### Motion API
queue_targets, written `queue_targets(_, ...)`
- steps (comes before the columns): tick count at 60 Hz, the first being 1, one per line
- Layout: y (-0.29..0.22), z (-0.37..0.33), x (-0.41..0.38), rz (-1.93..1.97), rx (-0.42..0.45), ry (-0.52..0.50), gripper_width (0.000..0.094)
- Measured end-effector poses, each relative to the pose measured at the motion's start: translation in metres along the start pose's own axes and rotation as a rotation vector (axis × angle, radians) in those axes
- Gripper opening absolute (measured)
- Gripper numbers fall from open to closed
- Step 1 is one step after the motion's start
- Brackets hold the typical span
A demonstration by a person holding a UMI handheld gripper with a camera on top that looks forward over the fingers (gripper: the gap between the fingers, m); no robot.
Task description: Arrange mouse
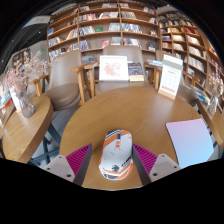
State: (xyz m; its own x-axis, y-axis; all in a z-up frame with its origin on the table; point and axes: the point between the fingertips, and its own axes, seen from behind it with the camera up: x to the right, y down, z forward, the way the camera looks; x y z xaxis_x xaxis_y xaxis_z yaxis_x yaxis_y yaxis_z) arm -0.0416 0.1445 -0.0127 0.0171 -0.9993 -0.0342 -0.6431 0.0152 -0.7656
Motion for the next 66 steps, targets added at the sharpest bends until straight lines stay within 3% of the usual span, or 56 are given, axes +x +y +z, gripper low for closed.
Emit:
queue_targets(3, -0.001, 0.001, 0.006, -0.004, 0.001, 0.019, 0.0706)
queue_targets(6, 0.000, 0.002, 0.014, -0.012, 0.005, 0.052, 0.0494)
queue_targets(10, -0.001, 0.001, 0.014, -0.002, -0.004, 0.037, 0.0463)
queue_targets(22, -0.052, -0.043, 0.047, 0.027, 0.079, -0.011, 0.0466)
queue_targets(33, -0.091, -0.070, 0.153, 0.006, 0.139, 0.030, 0.0465)
queue_targets(46, -0.048, -0.051, 0.276, 0.007, 0.062, 0.147, 0.0464)
queue_targets(58, 0.002, -0.025, 0.300, 0.025, 0.005, 0.131, 0.0465)
queue_targets(66, 0.004, -0.026, 0.298, 0.025, 0.019, 0.108, 0.0545)
